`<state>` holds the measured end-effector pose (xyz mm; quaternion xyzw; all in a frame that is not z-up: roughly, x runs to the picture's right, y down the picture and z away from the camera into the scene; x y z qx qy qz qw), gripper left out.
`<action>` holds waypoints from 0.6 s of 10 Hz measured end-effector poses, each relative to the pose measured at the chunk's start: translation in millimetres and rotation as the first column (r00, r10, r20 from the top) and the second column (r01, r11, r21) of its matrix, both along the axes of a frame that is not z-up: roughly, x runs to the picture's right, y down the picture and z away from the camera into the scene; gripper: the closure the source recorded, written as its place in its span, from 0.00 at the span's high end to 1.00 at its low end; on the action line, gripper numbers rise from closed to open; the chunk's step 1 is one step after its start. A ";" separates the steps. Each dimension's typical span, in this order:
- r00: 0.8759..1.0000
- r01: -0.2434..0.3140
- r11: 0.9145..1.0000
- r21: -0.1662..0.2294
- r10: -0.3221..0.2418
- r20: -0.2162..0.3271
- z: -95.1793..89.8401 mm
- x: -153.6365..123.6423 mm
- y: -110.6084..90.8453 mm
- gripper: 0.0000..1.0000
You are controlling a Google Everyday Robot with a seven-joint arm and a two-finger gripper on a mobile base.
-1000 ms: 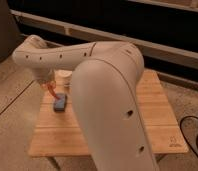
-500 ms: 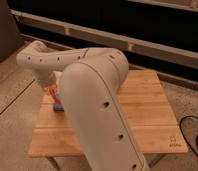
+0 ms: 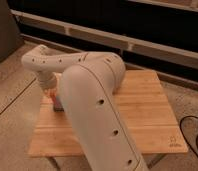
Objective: Place the pepper on the white sponge
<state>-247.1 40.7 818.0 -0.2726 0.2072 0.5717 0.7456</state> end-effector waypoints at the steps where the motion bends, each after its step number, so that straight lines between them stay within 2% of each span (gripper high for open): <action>1: 1.000 -0.005 1.000 -0.011 0.004 -0.010 2.8 3.3 4.8 0.00; 4: 0.999 -0.003 0.999 -0.043 0.001 -0.048 12.4 14.5 18.0 0.00; 6: 0.998 0.002 0.999 -0.051 -0.005 -0.060 16.0 16.7 20.4 0.00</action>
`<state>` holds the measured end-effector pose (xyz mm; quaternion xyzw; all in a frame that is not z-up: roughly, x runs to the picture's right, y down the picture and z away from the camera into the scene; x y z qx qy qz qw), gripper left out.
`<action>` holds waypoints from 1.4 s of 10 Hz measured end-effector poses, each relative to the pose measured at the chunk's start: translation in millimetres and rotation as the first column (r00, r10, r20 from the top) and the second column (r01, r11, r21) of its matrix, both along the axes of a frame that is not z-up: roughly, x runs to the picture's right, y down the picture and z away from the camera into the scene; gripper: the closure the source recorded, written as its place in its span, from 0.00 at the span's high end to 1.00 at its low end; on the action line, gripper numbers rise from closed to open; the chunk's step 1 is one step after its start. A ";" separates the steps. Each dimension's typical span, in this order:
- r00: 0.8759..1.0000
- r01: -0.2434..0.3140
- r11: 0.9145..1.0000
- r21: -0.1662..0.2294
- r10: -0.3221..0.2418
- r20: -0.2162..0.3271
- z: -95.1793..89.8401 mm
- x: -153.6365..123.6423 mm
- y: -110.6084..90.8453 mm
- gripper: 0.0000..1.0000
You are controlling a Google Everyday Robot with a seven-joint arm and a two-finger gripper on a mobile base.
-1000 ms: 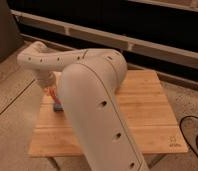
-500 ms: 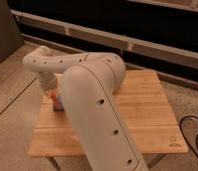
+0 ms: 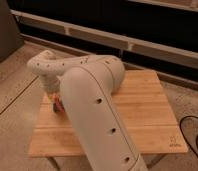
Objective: Place the pepper on the white sponge
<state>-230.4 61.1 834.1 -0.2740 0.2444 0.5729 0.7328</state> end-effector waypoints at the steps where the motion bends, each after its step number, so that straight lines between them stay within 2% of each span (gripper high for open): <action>1: 1.000 0.006 1.000 0.000 -0.006 -0.006 1.6 0.9 -1.0 0.02; 3: 1.000 0.015 1.000 0.005 -0.015 -0.004 2.0 0.5 -5.5 0.18; 4: 1.000 0.018 1.000 0.006 -0.018 -0.002 2.0 -0.4 -7.1 0.31; 7: 1.000 0.021 1.000 0.000 -0.021 -0.003 3.0 -0.8 -6.1 0.59; 14: 1.000 0.011 1.000 -0.015 -0.011 -0.003 5.9 2.3 -2.1 0.62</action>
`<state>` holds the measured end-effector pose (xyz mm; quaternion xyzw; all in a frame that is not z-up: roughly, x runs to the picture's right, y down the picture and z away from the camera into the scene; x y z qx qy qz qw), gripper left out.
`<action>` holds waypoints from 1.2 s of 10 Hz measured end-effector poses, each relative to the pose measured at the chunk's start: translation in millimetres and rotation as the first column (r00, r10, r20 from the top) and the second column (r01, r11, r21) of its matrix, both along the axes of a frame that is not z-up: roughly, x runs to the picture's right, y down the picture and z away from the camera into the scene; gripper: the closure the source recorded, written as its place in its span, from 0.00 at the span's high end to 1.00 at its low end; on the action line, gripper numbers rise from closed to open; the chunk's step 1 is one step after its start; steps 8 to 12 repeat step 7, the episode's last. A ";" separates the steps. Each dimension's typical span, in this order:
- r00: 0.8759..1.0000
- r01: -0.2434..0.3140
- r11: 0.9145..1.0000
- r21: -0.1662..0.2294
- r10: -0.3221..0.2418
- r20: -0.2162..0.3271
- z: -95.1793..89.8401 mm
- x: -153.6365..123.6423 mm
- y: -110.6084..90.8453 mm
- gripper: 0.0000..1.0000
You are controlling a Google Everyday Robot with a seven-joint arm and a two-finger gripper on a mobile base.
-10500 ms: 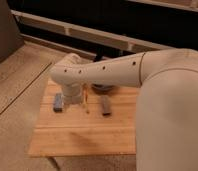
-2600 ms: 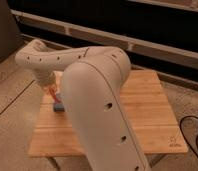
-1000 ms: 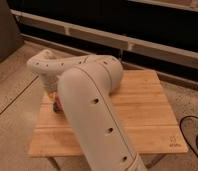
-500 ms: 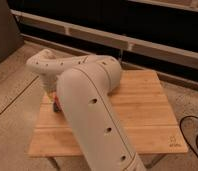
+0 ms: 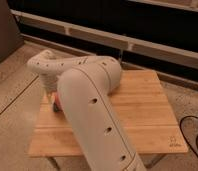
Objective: Place the pepper on the white sponge
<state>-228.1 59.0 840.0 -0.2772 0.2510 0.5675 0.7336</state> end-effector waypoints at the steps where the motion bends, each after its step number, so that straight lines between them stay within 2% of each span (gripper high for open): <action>1: 1.000 -0.005 1.000 0.000 0.005 0.000 -0.1 0.9 -0.2 0.62; 2: 1.000 -0.014 1.000 0.005 0.014 0.001 -1.2 2.0 -2.7 0.62; 4: 0.999 -0.033 0.999 0.040 0.033 0.016 -10.9 1.1 -17.4 0.62; 5: 0.999 -0.034 0.997 0.065 0.032 0.025 -18.4 1.1 -26.4 0.62; 6: 0.998 -0.034 0.993 0.115 0.029 0.047 -32.7 -0.9 -43.1 0.62; 7: 0.998 -0.034 0.989 0.147 0.025 0.064 -43.0 -4.0 -53.2 0.62; 12: 0.998 -0.034 0.989 0.147 0.025 0.064 -43.0 -4.0 -53.2 0.62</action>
